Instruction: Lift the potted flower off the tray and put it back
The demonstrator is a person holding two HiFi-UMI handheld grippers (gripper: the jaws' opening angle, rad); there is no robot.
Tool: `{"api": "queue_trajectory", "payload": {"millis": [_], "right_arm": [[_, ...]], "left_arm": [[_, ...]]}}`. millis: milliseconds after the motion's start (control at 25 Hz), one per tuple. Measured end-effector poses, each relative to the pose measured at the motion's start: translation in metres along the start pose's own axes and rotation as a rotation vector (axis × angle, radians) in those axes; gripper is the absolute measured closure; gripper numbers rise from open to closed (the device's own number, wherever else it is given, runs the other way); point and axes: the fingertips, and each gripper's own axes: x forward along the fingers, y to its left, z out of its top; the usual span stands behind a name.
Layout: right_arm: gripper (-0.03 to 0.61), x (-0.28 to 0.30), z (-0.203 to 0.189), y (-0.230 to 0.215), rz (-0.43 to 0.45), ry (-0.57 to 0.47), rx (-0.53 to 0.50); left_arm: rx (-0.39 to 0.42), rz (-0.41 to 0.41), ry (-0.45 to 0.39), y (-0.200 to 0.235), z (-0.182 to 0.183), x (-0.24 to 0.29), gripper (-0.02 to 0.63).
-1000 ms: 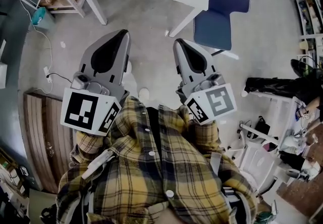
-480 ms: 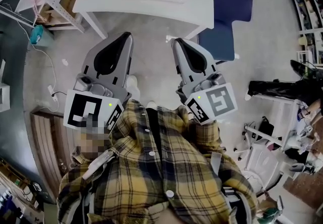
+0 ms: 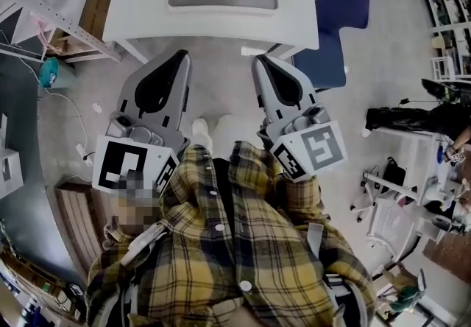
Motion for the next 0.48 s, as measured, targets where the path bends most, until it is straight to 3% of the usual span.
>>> {"api": "queue_trajectory", "payload": {"millis": [480], "right_arm": [[0.581,0.07,-0.003,-0.056,0.008,0.023,0.004]], "left_arm": [[-0.013,0.015,0.01,0.048,-0.003,0.074,0.607]]}}
